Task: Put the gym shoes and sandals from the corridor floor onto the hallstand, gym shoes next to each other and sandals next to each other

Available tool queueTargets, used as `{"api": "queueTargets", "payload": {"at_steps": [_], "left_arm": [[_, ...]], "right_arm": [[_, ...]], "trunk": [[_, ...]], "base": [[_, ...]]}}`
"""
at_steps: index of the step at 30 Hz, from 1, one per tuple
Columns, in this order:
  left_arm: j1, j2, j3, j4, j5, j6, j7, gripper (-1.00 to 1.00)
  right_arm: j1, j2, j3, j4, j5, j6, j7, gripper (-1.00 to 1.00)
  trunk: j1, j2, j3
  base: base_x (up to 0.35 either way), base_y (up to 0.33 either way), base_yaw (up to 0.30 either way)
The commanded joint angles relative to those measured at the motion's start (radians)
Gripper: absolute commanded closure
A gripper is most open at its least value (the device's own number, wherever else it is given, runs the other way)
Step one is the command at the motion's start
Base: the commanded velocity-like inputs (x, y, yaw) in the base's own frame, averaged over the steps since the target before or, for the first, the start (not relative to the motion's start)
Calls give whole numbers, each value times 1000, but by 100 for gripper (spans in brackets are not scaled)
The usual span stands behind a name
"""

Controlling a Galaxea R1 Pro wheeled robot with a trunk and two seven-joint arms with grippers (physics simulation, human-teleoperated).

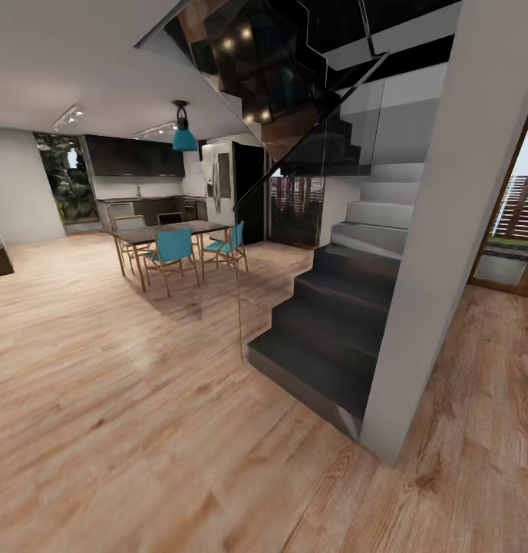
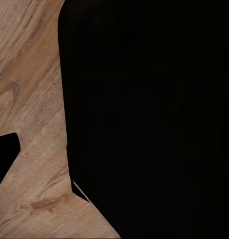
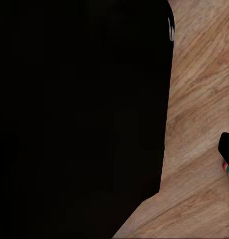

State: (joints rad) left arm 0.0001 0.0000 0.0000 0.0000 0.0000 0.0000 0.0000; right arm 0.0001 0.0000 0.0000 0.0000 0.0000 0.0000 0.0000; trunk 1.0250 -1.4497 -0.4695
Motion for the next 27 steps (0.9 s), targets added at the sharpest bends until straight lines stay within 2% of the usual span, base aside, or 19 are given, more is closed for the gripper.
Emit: {"api": "queueTargets", "payload": {"at_steps": [1, 4, 9, 12, 27], "left_arm": [[0, 0, 0, 0, 0, 0, 0, -100], [0, -7, 1, -2, 3, -2, -3, -100], [0, -6, 1, -2, 0, -2, -3, -100], [0, -4, 0, -10, -5, -7, -3, -100], [0, 2, 0, -18, -8, -88, -3, -100]], "right_arm": [[0, 0, 0, 0, 0, 0, 0, -100], [-3, 17, 0, -15, 0, 0, 0, -100], [-3, 22, 0, -17, 0, -1, -1, -100], [-5, 33, 0, -34, 0, -6, -1, -100], [-6, 38, 1, -71, 0, -25, -2, -100]], "trunk": [[0, 0, 0], [0, 0, 0], [0, 0, 0], [0, 0, 0], [0, 0, 0]], "base": [[0, 0, 0], [0, 0, 0], [0, 0, 0], [0, 0, 0], [0, 0, 0]]}}
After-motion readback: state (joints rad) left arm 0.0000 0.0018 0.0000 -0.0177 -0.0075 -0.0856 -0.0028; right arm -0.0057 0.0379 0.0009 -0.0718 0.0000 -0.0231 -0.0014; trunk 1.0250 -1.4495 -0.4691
